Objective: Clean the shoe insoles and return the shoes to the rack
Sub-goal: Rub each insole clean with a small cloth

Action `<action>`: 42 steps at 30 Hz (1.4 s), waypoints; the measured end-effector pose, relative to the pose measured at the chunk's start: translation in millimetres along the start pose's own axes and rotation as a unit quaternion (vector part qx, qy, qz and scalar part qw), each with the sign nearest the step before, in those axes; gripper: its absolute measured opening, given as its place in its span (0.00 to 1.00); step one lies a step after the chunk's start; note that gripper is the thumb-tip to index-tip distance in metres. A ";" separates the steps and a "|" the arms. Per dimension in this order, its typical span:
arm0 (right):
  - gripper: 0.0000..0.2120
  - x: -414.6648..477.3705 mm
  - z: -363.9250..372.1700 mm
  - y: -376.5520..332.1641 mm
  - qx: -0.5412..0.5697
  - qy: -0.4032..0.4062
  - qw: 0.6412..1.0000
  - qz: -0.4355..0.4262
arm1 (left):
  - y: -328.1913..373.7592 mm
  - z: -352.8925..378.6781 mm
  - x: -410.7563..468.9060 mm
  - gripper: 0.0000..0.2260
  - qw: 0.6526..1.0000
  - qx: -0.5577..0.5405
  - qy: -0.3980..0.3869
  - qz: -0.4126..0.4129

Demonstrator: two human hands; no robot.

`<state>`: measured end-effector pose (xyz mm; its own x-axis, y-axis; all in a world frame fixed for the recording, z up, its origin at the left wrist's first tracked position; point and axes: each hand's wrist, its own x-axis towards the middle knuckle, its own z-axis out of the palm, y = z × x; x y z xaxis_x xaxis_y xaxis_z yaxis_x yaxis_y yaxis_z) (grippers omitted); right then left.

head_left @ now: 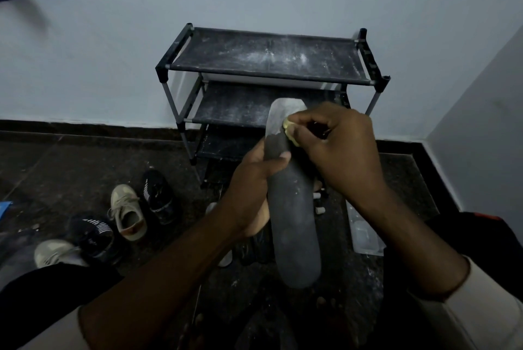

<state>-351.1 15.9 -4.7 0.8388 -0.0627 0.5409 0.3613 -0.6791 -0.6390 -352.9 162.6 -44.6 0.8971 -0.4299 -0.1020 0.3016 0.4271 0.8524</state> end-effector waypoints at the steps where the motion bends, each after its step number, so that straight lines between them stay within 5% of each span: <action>1: 0.05 0.0 0.8 -0.4 -0.001 -0.016 1.000 -0.008 | -0.3 -1.1 0.4 0.18 1.000 0.006 -0.009 0.002; 6: 0.07 4.9 1.1 0.9 0.021 -0.030 0.999 -0.018 | -3.1 -3.9 3.1 0.21 0.999 0.044 -0.020 0.014; 10: 0.09 3.0 3.0 -2.1 0.032 -0.137 0.988 -0.062 | -6.4 -4.2 4.6 0.23 0.996 0.082 -0.001 0.029; 14: 0.07 3.1 4.5 1.4 0.004 -0.035 0.998 -0.051 | -8.0 -7.2 5.4 0.23 0.996 0.085 -0.005 0.031; 19: 0.07 -1.1 4.9 -1.8 0.023 -0.106 0.992 -0.070 | -8.2 -7.9 7.1 0.22 0.995 0.088 0.012 0.035; 24: 0.06 3.0 -1.9 5.4 0.007 0.013 1.000 -0.016 | -8.6 -9.7 8.1 0.25 0.997 0.069 -0.005 0.035; 31: 0.06 -0.2 -2.0 5.8 0.038 -0.054 0.998 -0.015 | -0.3 -7.1 8.9 0.21 0.998 0.035 0.028 0.042; 42: 0.06 -4.4 -1.7 5.8 0.002 0.003 1.000 0.022 | 1.3 -4.8 9.2 0.19 0.993 0.094 0.052 0.044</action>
<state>-353.4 11.0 -9.9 0.8512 -0.0961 0.5160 0.3263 -0.6732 -0.6636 -342.7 163.0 -46.9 0.9488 -0.3087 -0.0669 0.1635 0.2990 0.9401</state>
